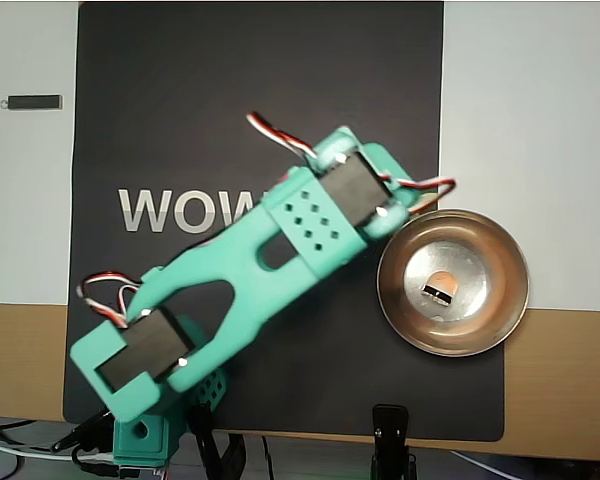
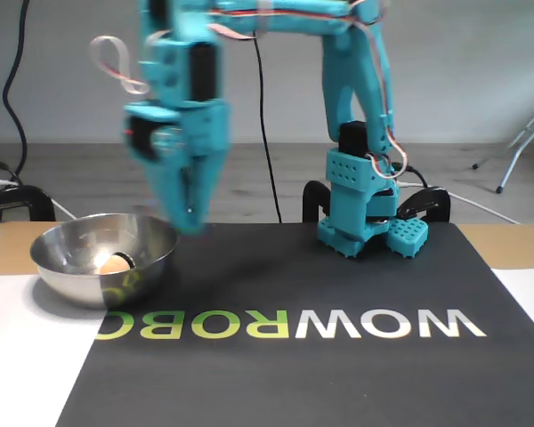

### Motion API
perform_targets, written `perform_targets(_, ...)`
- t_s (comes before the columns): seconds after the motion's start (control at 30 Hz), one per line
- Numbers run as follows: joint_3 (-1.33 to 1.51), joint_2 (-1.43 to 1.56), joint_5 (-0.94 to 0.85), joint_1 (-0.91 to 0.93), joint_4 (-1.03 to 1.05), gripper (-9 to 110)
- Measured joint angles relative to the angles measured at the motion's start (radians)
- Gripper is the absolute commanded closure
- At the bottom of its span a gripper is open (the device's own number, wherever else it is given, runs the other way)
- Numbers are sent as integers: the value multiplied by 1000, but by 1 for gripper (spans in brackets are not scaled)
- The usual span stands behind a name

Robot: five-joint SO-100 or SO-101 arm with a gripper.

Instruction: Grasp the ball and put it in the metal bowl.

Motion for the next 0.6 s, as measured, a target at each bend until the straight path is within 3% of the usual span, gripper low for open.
perform_targets(0.6, 239, 252, 0, -374, -2, 101)
